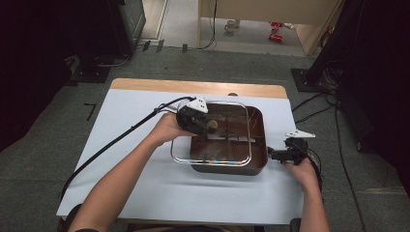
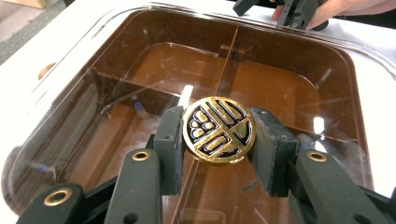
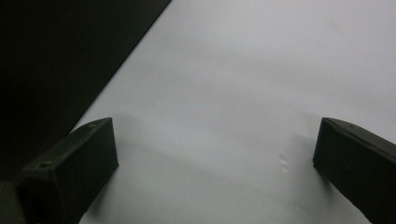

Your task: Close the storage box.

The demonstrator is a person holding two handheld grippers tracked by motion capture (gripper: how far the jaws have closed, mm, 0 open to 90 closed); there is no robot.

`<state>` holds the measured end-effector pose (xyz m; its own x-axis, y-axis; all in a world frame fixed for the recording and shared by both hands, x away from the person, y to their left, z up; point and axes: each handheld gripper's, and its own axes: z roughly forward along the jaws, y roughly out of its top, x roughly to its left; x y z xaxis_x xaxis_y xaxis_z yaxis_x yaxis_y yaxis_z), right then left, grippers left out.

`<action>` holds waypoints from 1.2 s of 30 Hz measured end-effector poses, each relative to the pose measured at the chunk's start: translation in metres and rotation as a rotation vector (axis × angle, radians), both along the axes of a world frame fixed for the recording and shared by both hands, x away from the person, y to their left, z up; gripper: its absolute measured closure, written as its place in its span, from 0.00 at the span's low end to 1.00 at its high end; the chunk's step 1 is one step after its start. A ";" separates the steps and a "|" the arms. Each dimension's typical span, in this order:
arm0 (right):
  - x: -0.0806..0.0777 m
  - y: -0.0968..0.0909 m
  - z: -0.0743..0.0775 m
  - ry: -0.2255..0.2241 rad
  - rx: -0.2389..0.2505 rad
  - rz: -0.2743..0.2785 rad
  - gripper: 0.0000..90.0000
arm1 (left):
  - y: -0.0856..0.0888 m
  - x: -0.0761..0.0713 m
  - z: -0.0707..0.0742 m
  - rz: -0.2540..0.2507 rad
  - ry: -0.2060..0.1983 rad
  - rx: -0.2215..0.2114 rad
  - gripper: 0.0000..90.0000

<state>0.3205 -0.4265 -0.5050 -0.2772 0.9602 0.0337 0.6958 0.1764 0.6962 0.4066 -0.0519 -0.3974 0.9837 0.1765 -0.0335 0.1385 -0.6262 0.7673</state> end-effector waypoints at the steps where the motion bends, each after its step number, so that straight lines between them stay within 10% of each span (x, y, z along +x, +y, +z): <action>1: 0.000 0.000 0.000 0.000 0.000 0.000 0.00 | -0.003 0.000 -0.001 -0.003 0.003 0.005 0.66; 17: 0.000 0.000 0.000 0.000 0.000 0.001 0.00 | -0.050 0.009 -0.019 -0.043 0.014 0.065 0.66; 36: 0.000 0.000 0.000 0.000 -0.001 0.001 0.00 | -0.061 0.011 -0.028 -0.042 0.012 0.034 0.66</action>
<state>0.3204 -0.4265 -0.5050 -0.2780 0.9600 0.0326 0.6954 0.1777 0.6963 0.4173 -0.1132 -0.4258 0.9899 0.1360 -0.0404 0.1206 -0.6570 0.7442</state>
